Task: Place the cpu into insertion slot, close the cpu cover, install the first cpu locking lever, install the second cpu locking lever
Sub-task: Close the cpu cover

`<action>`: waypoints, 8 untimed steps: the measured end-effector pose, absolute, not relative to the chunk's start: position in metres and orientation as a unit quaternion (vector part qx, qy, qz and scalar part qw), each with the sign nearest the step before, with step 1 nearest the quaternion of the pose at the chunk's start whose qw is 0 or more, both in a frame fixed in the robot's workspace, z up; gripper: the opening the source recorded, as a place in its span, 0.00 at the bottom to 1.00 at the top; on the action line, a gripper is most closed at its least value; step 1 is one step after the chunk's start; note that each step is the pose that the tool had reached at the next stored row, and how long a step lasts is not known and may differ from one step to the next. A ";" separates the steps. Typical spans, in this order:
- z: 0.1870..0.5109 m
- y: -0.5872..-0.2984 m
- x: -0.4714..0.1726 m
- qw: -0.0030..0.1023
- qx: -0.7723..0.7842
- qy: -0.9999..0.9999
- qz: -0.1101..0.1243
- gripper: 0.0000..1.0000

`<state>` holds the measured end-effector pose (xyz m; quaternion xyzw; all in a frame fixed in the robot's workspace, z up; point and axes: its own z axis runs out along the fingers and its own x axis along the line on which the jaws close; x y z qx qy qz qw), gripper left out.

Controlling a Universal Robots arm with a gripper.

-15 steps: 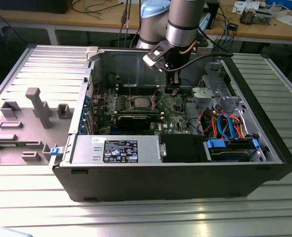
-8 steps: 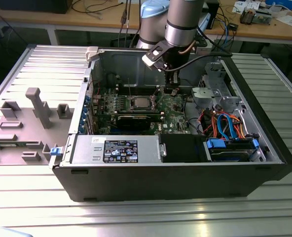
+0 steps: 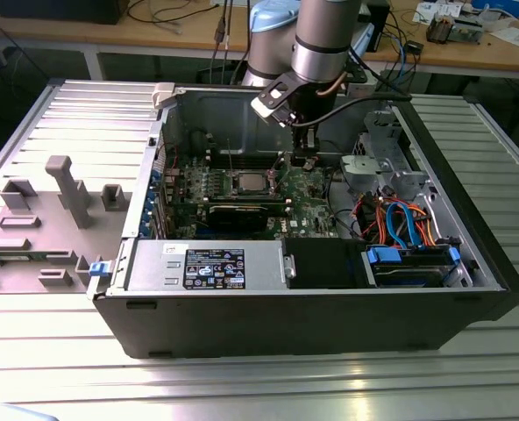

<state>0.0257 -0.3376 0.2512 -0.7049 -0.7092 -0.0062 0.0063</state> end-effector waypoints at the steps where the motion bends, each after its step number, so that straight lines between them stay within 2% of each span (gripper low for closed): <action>1: 0.251 -0.338 0.026 0.006 -0.705 -0.709 -0.006 0.11; 8: 0.251 -0.338 0.024 0.006 -0.705 -0.709 -0.006 0.11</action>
